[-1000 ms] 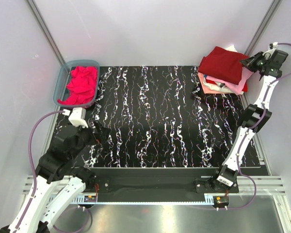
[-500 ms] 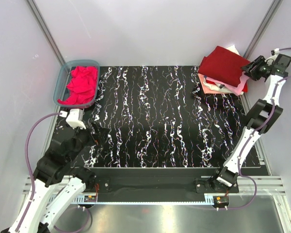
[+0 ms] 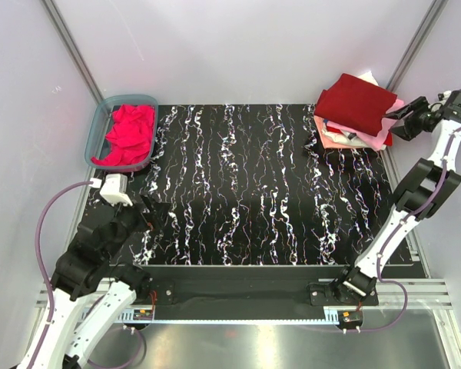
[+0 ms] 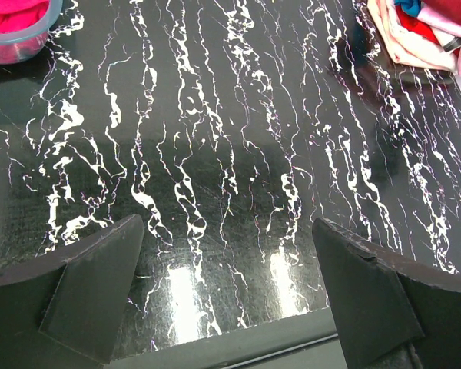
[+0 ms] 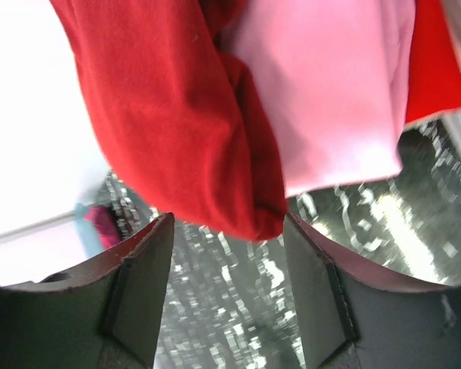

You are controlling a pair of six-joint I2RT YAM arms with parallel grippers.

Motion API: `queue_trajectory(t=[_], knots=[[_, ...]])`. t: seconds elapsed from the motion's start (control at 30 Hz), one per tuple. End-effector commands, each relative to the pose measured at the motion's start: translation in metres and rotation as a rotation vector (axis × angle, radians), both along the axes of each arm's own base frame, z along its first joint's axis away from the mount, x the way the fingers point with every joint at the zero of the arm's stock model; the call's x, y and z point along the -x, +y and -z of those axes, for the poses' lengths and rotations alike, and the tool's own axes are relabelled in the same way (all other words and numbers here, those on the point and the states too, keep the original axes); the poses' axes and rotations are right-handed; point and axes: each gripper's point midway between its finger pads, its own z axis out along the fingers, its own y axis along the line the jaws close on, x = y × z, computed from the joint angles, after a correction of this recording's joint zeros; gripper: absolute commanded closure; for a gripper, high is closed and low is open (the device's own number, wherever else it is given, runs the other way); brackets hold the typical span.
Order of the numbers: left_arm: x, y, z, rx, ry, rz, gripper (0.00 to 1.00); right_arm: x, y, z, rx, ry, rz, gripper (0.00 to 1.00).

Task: Fold and stack the t-shirts
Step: Reset both grippers

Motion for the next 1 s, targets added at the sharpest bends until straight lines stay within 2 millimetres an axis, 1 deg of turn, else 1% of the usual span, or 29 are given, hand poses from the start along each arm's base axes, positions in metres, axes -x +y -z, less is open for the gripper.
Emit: queue_trajectory(t=[0.0,0.03,0.07,0.13,0.17,0.2,0.23,0.27,0.3,0.33,0.37,0.4,0.43,0.47,0.5,0.53,0.57,0.6,0.63,0.67,0.7,0.73,0.77,0.8,0.83,0.87,0.9,0.93,0.97], knots=[[-0.008,0.000,-0.008,0.008,-0.039,-0.012,0.02,0.060,-0.137,-0.046,-0.041,0.018,0.578,0.34],[-0.008,0.001,-0.009,0.008,-0.041,-0.015,0.02,0.049,-0.123,-0.059,-0.034,-0.016,0.541,0.34],[-0.008,0.001,-0.009,0.010,-0.041,-0.017,0.02,0.031,-0.087,-0.080,-0.027,-0.056,0.465,0.34],[-0.009,0.002,-0.007,0.006,-0.034,-0.023,0.02,0.011,-0.044,-0.106,-0.033,-0.129,0.366,0.33],[-0.009,0.003,-0.007,0.005,-0.034,-0.028,0.01,0.000,0.003,-0.122,-0.038,-0.165,0.273,0.33],[-0.010,0.003,-0.007,0.003,-0.032,-0.031,0.01,-0.004,0.029,-0.134,-0.049,-0.197,0.213,0.33],[-0.010,0.003,-0.006,0.004,-0.028,-0.033,0.01,-0.011,0.053,-0.149,-0.034,-0.254,0.160,0.31],[-0.011,0.003,-0.005,0.001,-0.023,-0.034,0.01,-0.007,0.099,-0.160,-0.038,-0.273,0.085,0.30],[-0.012,0.003,-0.004,-0.002,-0.016,-0.038,0.01,-0.006,0.124,-0.168,-0.037,-0.301,0.044,0.29],[-0.012,0.003,-0.003,-0.004,-0.011,-0.038,0.01,-0.005,0.145,-0.178,-0.021,-0.349,0.003,0.26],[-0.013,0.003,-0.003,-0.006,-0.009,-0.039,0.01,0.009,0.167,-0.183,-0.014,-0.358,-0.027,0.24],[-0.014,0.004,-0.002,-0.007,-0.005,-0.044,0.01,0.014,0.209,-0.184,0.003,-0.372,-0.104,0.22],[-0.014,0.004,-0.002,-0.007,-0.003,-0.046,0.01,0.022,0.228,-0.187,0.015,-0.388,-0.138,0.21],[-0.014,0.004,-0.002,-0.007,-0.003,-0.049,0.01,0.041,0.253,-0.182,0.022,-0.384,-0.177,0.20],[-0.014,0.005,-0.001,-0.010,-0.001,-0.052,0.01,0.051,0.290,-0.176,0.042,-0.392,-0.241,0.20],[-0.014,0.005,-0.001,-0.009,-0.001,-0.054,0.01,0.062,0.312,-0.175,0.057,-0.415,-0.283,0.19],[-0.014,0.006,0.000,-0.010,0.000,-0.056,0.01,0.084,0.335,-0.156,0.067,-0.392,-0.324,0.18],[-0.014,0.006,-0.001,-0.009,-0.001,-0.060,0.01,0.093,0.349,-0.147,0.117,-0.398,-0.346,0.17],[-0.014,0.006,0.000,-0.009,0.002,-0.060,0.01,0.115,0.392,-0.135,0.127,-0.392,-0.444,0.17],[-0.015,0.006,0.000,-0.011,0.004,-0.062,0.01,0.135,0.405,-0.111,0.145,-0.360,-0.480,0.16],[-0.015,0.006,0.001,-0.014,0.010,-0.063,0.01,0.145,0.416,-0.098,0.184,-0.357,-0.504,0.16],[-0.015,0.007,0.001,-0.013,0.008,-0.067,0.01,0.169,0.439,-0.066,0.200,-0.308,-0.569,0.16],[-0.016,0.007,0.002,-0.013,0.011,-0.069,0.01,0.183,0.445,-0.063,0.209,-0.324,-0.583,0.16],[-0.016,0.007,0.003,-0.016,0.017,-0.073,0.01,0.187,0.446,-0.058,0.224,-0.346,-0.567,0.16],[-0.016,0.008,0.003,-0.017,0.018,-0.077,0.01,0.196,0.449,-0.049,0.222,-0.345,-0.569,0.15],[-0.017,0.009,0.002,-0.018,0.017,-0.083,0.01,0.219,0.451,-0.028,0.211,-0.325,-0.592,0.15],[-0.017,0.009,0.004,-0.021,0.021,-0.085,0.01,0.224,0.457,-0.030,0.172,-0.364,-0.581,0.15],[-0.017,0.011,0.004,-0.024,0.021,-0.093,0.01,0.240,0.456,-0.011,0.161,-0.357,-0.591,0.14],[-0.018,0.012,0.004,-0.028,0.020,-0.097,0.01,0.252,0.464,-0.004,0.153,-0.365,-0.606,0.14]])
